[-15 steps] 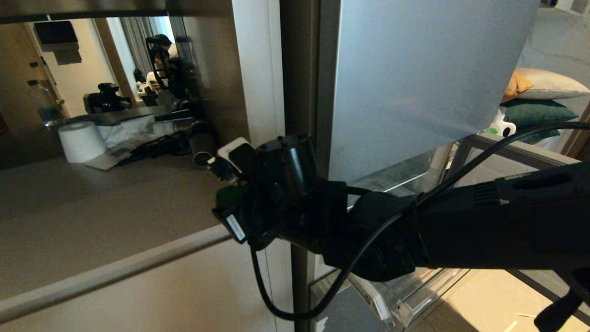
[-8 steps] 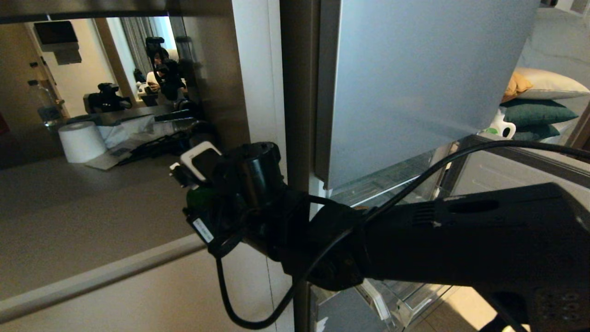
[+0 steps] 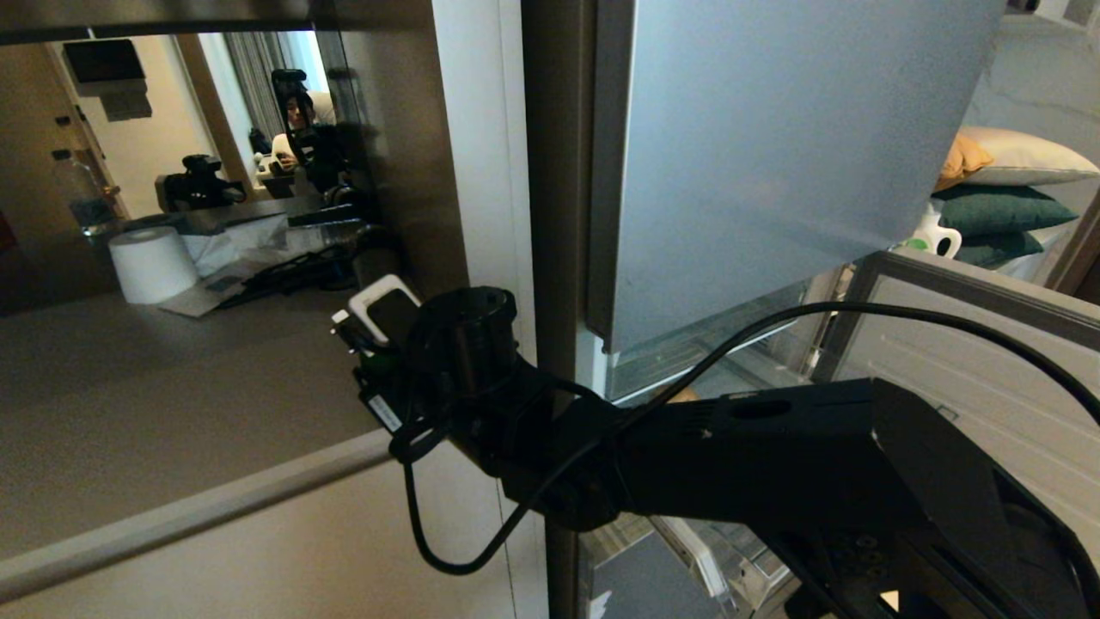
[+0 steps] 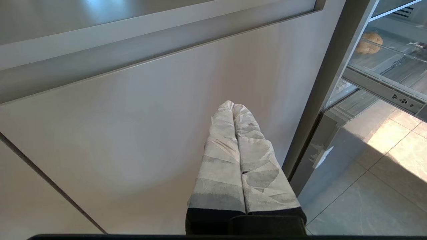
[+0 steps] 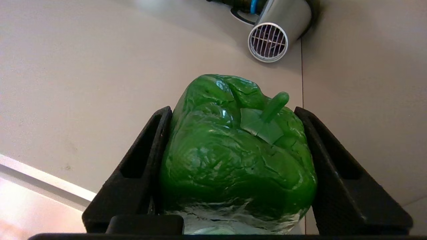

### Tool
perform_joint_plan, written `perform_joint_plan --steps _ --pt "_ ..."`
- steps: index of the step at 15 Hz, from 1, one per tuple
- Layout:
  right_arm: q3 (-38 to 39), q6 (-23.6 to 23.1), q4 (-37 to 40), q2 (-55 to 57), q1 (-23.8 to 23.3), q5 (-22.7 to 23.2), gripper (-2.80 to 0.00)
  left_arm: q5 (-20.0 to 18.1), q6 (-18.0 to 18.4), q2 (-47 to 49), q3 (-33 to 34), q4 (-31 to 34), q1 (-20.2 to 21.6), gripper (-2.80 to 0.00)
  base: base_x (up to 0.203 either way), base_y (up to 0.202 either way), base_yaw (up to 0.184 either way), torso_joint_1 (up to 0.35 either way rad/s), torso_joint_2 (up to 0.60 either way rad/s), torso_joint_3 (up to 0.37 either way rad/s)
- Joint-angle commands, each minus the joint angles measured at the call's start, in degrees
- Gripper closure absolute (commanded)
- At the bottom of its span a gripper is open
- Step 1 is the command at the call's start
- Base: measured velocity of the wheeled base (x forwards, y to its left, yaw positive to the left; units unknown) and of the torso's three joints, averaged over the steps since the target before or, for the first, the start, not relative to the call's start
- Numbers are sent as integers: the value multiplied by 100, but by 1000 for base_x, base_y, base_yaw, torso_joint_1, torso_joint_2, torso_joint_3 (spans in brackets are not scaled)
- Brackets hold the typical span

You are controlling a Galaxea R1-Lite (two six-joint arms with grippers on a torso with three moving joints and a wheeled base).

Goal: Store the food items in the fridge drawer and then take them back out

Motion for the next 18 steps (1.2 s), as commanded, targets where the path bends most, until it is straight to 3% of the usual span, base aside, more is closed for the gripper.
perform_joint_plan --steps 1,13,14,18 --pt "-17 -17 -6 60 -14 -6 0 2 -2 -1 -1 2 0 0 0 0 0 0 0 0" --pt "-83 -82 -445 183 170 -71 0 2 -2 -1 -1 2 0 0 0 0 0 0 0 0" --pt "-83 -105 -454 191 170 -85 -280 2 -2 -1 -1 2 0 0 0 0 0 0 0 0" --pt "-83 -87 -520 218 153 -112 -280 2 -2 -1 -1 2 0 0 0 0 0 0 0 0"
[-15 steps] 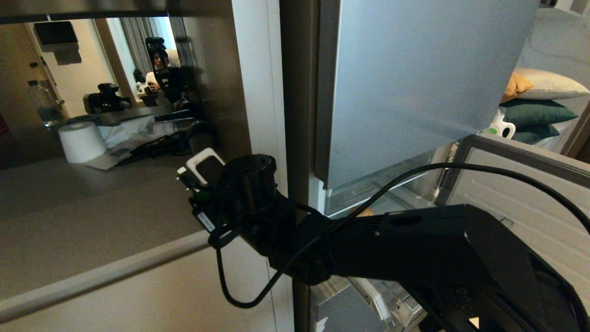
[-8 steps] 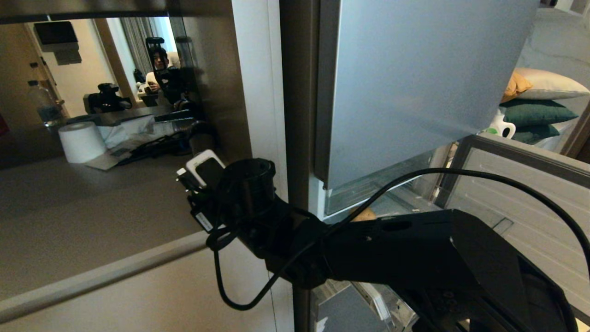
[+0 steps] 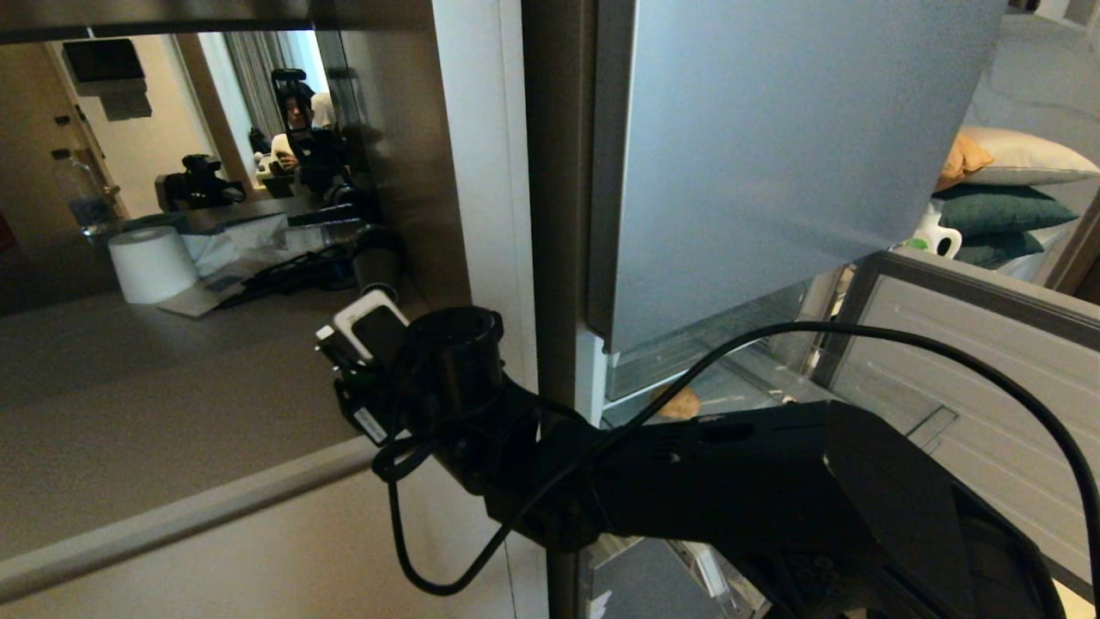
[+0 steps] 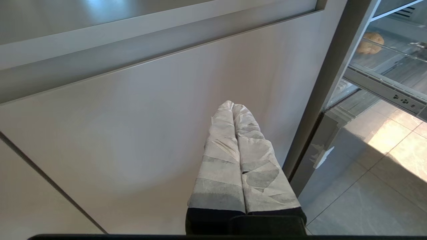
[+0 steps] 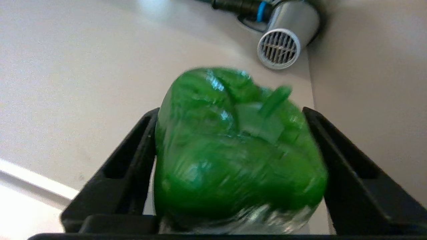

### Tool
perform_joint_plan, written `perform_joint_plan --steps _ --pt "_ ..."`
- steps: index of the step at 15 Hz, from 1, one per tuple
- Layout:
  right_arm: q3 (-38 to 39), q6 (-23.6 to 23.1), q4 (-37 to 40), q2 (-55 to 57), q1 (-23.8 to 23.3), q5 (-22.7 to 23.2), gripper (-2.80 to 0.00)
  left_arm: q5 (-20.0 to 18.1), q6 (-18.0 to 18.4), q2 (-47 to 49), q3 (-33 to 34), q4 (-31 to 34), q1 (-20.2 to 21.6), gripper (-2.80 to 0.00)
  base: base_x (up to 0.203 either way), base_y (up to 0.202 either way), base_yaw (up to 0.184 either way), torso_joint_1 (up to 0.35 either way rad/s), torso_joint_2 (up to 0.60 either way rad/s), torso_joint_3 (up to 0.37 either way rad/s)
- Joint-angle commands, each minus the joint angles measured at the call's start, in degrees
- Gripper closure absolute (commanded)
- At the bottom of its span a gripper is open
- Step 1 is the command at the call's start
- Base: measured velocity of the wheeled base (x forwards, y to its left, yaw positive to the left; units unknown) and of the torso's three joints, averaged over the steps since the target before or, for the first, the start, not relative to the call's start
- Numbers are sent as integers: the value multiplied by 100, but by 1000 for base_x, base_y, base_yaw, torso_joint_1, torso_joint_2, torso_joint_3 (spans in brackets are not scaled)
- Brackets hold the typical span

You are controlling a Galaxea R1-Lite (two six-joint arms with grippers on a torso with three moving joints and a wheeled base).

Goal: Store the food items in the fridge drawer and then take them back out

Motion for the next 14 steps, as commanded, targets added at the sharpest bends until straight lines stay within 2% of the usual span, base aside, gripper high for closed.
perform_joint_plan --steps 1,14 --pt "-6 -10 -83 -10 -3 -14 -280 4 -2 7 -1 2 0 0 0 0 0 0 0 0" --pt "-6 -19 -181 -372 18 -93 -280 4 -2 -1 -1 2 0 0 0 0 0 0 0 0"
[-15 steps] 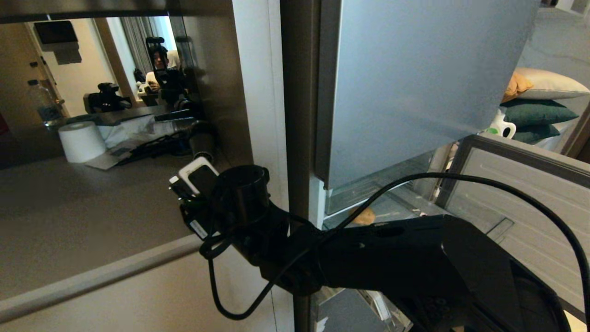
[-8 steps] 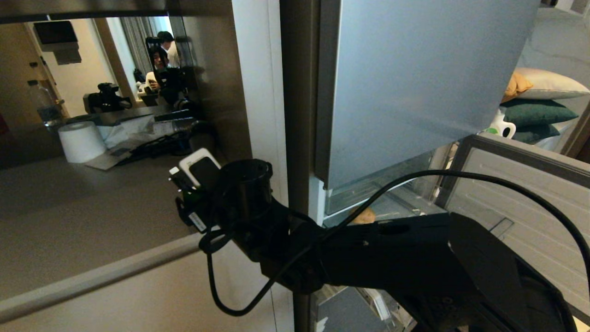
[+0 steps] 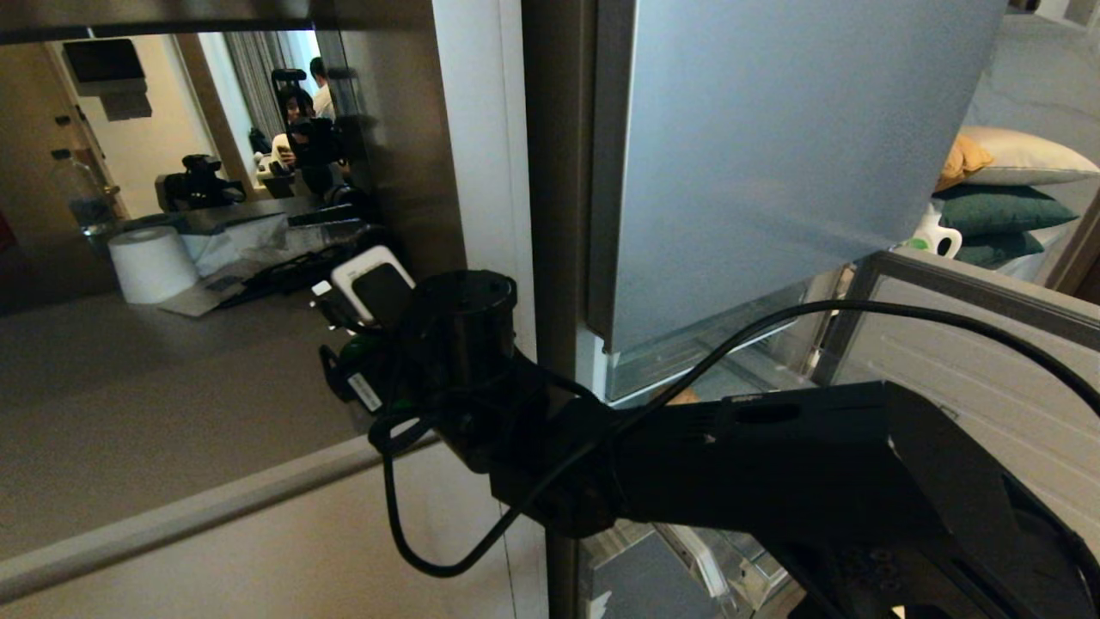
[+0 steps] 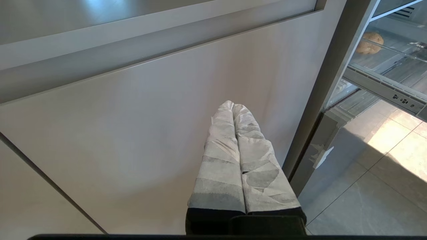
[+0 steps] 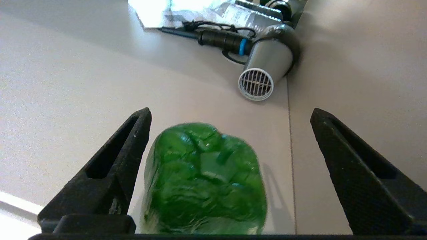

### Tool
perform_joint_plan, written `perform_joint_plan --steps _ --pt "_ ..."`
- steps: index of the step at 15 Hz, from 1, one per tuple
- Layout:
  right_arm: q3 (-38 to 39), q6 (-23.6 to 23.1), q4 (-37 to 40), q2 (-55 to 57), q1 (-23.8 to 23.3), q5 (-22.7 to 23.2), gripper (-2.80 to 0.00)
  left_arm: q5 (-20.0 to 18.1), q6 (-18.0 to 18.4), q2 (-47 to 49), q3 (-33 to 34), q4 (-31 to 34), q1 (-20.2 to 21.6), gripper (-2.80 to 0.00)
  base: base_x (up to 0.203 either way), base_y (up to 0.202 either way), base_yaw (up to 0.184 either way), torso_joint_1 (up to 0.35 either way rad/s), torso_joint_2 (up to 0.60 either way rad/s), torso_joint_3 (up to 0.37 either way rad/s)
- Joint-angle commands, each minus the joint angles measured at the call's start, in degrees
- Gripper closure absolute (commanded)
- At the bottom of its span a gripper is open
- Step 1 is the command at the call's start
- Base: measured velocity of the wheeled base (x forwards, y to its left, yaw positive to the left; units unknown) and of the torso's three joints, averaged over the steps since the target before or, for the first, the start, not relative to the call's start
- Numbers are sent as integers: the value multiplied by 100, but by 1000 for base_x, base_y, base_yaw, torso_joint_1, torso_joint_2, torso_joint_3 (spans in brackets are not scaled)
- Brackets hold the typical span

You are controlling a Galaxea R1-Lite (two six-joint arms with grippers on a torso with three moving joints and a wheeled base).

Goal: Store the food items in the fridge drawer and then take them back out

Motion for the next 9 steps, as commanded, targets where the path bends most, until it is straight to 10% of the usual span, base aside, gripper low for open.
perform_joint_plan --steps 1,9 --pt "8 -12 -24 -105 11 -9 -280 2 -2 8 -1 4 0 0 0 0 0 0 0 0" --pt "672 9 -14 -698 343 -203 -280 2 -2 -1 -1 4 0 0 0 0 0 0 0 0"
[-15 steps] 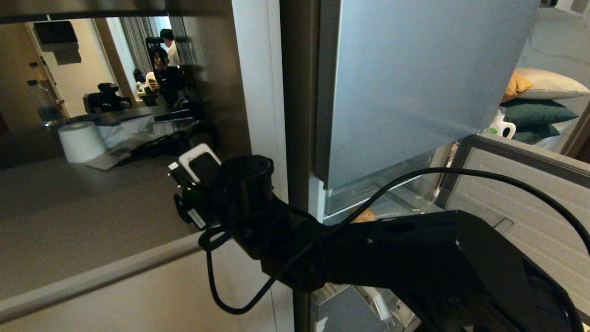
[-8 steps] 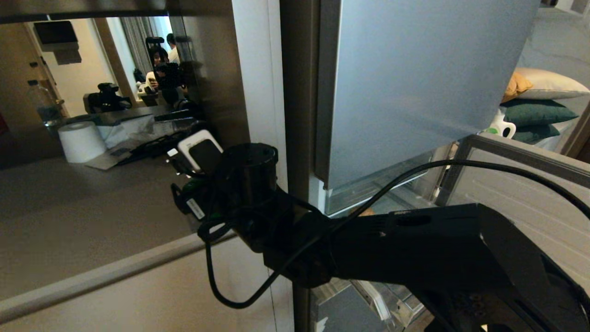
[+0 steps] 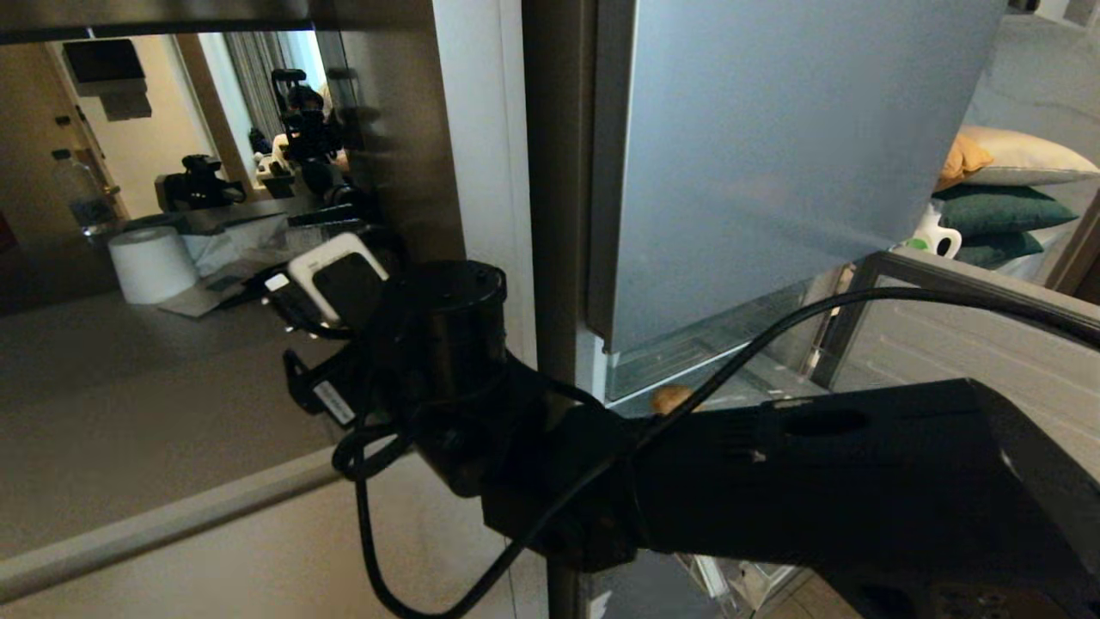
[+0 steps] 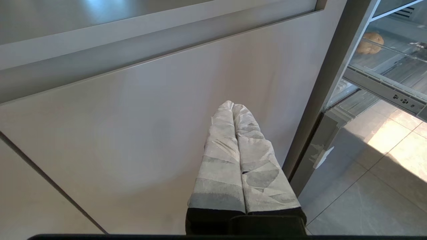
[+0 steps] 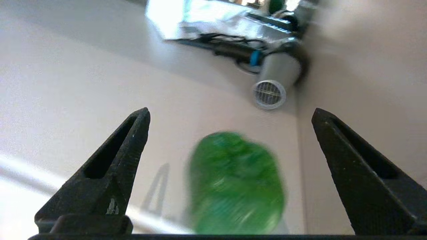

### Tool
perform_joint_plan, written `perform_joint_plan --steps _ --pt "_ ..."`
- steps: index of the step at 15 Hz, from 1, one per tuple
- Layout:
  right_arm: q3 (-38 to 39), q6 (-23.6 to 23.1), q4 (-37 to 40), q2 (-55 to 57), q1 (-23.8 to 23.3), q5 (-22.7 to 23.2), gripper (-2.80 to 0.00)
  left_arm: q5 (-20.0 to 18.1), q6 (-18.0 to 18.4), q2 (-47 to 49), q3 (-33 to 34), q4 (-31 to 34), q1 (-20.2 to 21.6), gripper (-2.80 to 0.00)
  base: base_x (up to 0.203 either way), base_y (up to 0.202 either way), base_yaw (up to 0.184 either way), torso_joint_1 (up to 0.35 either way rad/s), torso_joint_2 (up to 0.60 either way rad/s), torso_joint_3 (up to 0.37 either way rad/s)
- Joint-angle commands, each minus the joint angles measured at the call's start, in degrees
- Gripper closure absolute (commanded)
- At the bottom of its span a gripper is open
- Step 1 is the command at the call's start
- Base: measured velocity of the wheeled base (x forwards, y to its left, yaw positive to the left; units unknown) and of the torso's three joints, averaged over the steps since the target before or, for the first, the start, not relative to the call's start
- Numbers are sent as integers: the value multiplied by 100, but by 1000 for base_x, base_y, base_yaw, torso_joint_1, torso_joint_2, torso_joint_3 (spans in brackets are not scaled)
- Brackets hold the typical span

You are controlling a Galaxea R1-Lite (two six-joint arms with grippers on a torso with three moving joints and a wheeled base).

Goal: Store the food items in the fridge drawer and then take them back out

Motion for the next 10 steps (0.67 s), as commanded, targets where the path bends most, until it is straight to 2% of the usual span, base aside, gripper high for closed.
perform_joint_plan --steps 1,5,10 --pt "418 -7 -27 -360 92 -13 -280 2 -2 -1 -1 4 0 0 0 0 0 0 0 0" --pt "1846 60 -427 -1084 187 -12 -280 2 -2 -1 -1 4 0 0 0 0 0 0 0 0" --pt "4862 169 -1210 -2450 354 -8 -280 2 -2 0 -1 4 0 0 0 0 0 0 0 0"
